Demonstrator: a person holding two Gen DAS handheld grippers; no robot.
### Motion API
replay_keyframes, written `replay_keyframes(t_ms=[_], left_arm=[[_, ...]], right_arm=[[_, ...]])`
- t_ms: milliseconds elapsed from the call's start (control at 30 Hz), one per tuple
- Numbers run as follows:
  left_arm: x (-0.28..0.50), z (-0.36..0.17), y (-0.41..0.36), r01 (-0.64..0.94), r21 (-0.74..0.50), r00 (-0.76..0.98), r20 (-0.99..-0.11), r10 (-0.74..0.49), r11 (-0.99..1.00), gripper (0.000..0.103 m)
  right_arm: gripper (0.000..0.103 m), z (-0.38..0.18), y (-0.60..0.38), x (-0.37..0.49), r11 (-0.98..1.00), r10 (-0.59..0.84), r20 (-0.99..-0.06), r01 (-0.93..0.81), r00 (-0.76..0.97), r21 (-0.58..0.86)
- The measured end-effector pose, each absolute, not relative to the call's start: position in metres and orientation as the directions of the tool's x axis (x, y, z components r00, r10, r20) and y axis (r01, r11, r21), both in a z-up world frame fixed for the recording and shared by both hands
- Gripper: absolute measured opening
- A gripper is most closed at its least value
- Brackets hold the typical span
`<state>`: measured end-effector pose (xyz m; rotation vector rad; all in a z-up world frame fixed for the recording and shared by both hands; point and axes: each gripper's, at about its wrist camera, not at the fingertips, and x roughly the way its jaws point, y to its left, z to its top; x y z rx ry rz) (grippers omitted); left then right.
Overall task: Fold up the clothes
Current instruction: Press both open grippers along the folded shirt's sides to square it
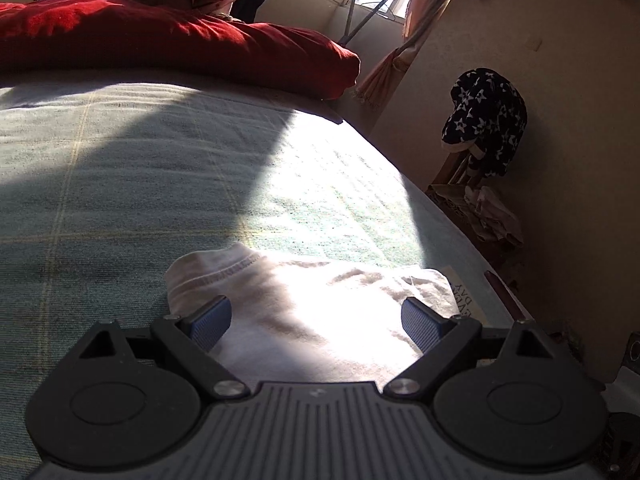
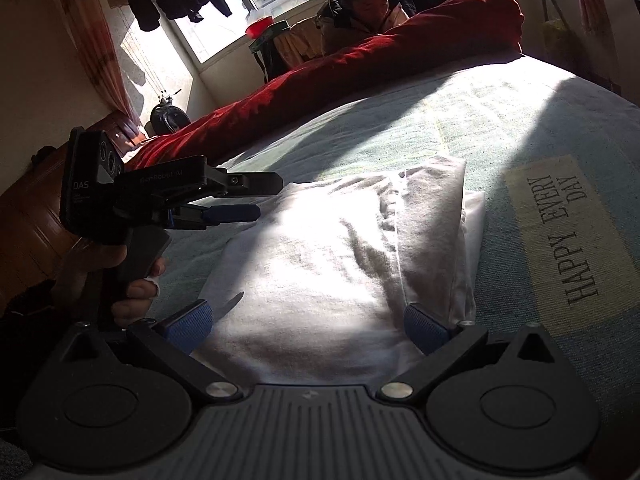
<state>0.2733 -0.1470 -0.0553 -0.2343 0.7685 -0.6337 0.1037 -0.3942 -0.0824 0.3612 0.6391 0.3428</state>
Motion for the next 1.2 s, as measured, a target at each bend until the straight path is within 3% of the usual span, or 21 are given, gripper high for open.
replay_keyframes(t_ms=[100, 200, 433, 567, 700, 867, 1000, 1100, 1200], left_arm=[[0.263, -0.053, -0.132, 0.399, -0.438, 0.564, -0.575, -0.592, 0.806, 0.092], [0.254, -0.052, -0.122, 0.372, -0.442, 0.570, -0.585, -0.577, 0.816, 0.092], [0.239, -0.048, -0.111, 0.346, -0.432, 0.577, -0.602, -0.552, 0.833, 0.092], [0.230, -0.045, -0.105, 0.332, -0.425, 0.580, -0.612, -0.538, 0.842, 0.092], [0.214, -0.037, -0.103, 0.333, -0.354, 0.599, -0.636, -0.486, 0.874, 0.092], [0.195, -0.032, -0.093, 0.335, -0.328, 0.604, -0.645, -0.468, 0.883, 0.092], [0.182, -0.027, -0.090, 0.340, -0.328, 0.609, -0.638, -0.473, 0.881, 0.092], [0.171, -0.022, -0.088, 0.357, -0.329, 0.610, -0.627, -0.485, 0.874, 0.092], [0.162, -0.019, -0.086, 0.363, -0.329, 0.611, -0.623, -0.489, 0.872, 0.093]], right_arm=[[0.103, -0.075, -0.387, 0.132, 0.906, 0.394, -0.529, -0.222, 0.751, 0.359], [0.103, -0.094, -0.388, 0.164, 0.932, 0.327, -0.607, -0.139, 0.724, 0.335], [0.103, -0.093, -0.403, 0.175, 0.938, 0.249, -0.601, -0.035, 0.759, 0.345], [0.103, -0.080, -0.387, 0.178, 0.953, 0.266, -0.610, -0.108, 0.747, 0.283], [0.103, -0.093, -0.376, 0.192, 0.987, 0.150, -0.709, -0.063, 0.689, 0.147], [0.103, -0.075, -0.353, 0.150, 0.958, 0.285, -0.661, -0.179, 0.694, 0.225], [0.103, -0.086, -0.309, 0.120, 0.965, 0.246, -0.711, -0.234, 0.659, 0.117], [0.103, -0.100, -0.283, 0.090, 0.970, 0.138, -0.735, -0.242, 0.664, -0.036], [0.103, -0.096, -0.273, 0.067, 0.963, 0.162, -0.742, -0.269, 0.650, -0.025]])
